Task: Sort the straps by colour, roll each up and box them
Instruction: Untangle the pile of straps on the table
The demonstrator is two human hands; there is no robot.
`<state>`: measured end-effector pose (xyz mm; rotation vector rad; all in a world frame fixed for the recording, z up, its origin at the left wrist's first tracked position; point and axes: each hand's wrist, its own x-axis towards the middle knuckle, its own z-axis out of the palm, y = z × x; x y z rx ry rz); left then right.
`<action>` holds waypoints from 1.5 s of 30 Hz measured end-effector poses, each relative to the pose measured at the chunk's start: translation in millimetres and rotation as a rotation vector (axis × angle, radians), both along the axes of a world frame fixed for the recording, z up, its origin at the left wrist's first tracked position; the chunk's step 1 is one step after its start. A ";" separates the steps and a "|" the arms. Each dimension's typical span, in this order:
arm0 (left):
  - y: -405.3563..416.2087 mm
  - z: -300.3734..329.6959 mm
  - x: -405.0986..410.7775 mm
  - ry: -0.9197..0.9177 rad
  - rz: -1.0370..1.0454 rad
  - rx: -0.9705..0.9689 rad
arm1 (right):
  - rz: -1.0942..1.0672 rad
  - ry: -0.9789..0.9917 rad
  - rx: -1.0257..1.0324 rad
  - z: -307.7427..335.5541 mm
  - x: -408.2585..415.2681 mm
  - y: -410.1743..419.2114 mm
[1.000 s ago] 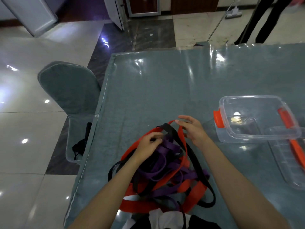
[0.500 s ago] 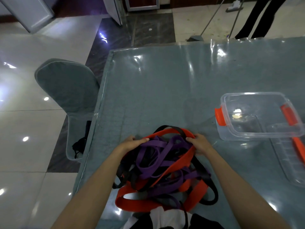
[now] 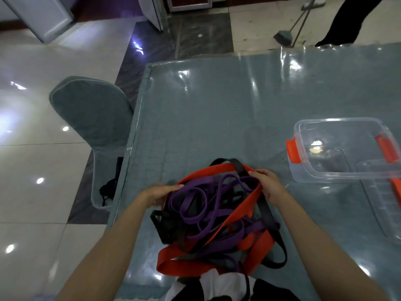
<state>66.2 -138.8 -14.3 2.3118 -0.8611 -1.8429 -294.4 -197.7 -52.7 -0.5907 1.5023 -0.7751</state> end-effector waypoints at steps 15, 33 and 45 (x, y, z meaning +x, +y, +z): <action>13.4 26.8 22.7 -0.082 -0.033 -0.132 | 0.094 0.409 -0.198 -1.8 -12.0 4.5; 96.2 19.3 22.3 -0.137 0.192 -0.213 | 0.349 0.710 -0.639 14.6 17.6 106.4; 84.3 41.8 24.3 0.171 0.390 -0.028 | 0.803 0.637 -1.257 55.9 93.8 133.9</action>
